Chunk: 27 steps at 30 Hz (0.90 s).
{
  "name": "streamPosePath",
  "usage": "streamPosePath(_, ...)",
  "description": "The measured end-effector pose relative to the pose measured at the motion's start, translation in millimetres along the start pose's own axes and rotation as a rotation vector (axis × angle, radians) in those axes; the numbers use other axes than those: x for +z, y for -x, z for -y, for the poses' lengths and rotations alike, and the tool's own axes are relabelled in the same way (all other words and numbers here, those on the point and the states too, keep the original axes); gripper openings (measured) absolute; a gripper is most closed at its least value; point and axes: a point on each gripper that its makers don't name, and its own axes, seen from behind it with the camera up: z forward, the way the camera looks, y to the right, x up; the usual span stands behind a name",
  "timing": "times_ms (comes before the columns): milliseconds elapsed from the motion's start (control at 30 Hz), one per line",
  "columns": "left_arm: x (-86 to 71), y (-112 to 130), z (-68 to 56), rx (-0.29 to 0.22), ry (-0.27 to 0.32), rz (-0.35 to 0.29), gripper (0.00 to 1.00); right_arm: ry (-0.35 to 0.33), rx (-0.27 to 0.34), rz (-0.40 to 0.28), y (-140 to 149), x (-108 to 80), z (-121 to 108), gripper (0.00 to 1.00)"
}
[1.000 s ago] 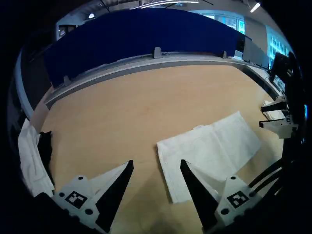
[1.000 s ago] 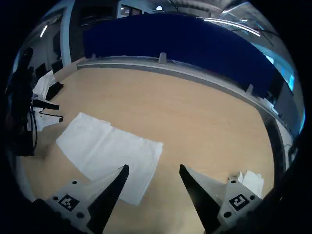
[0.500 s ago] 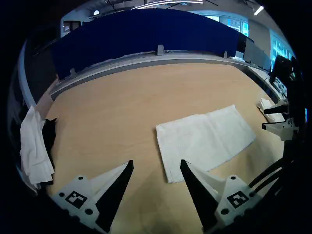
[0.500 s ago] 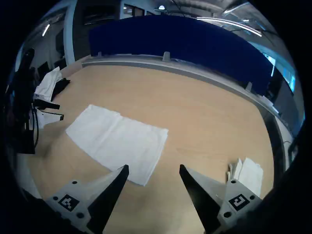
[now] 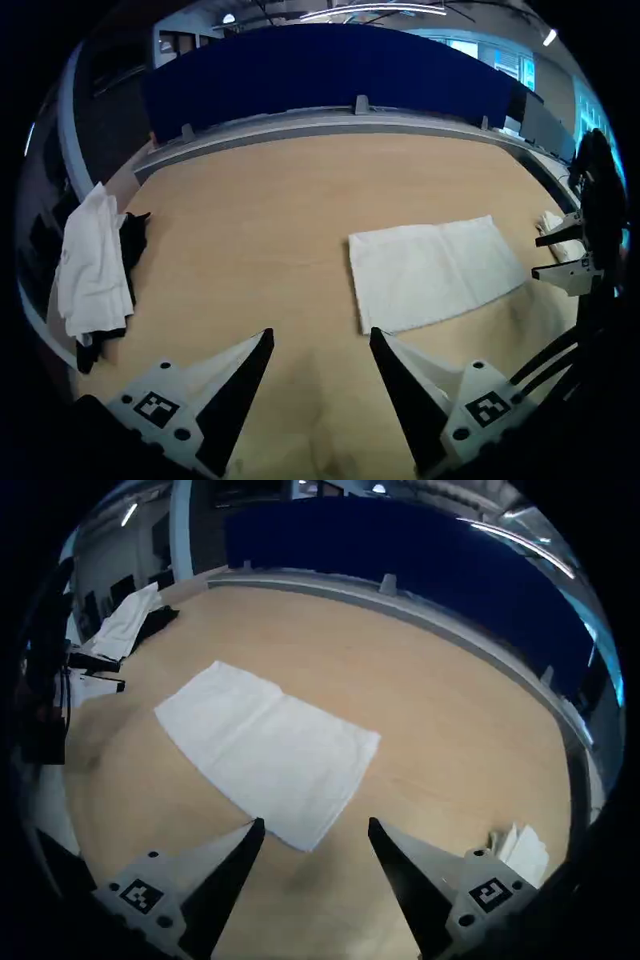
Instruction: Fold towel
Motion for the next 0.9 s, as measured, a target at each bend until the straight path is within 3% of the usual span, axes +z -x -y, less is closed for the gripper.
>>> streamPosePath(167, -15.3, 15, 12.1, -0.040, -0.038, 0.009, 0.89, -0.043, -0.056, 0.028, 5, 6.2, 6, 1.00)
streamPosePath(400, -25.3, 24, 17.6, -0.084, -0.065, 0.012, 0.89, -0.072, -0.090, 0.057, 12, 15.3, 8, 0.97)
streamPosePath(900, -39.2, 32, 23.3, -0.109, -0.085, 0.011, 0.89, -0.117, -0.106, 0.136, 34, 26.2, 10, 0.49)
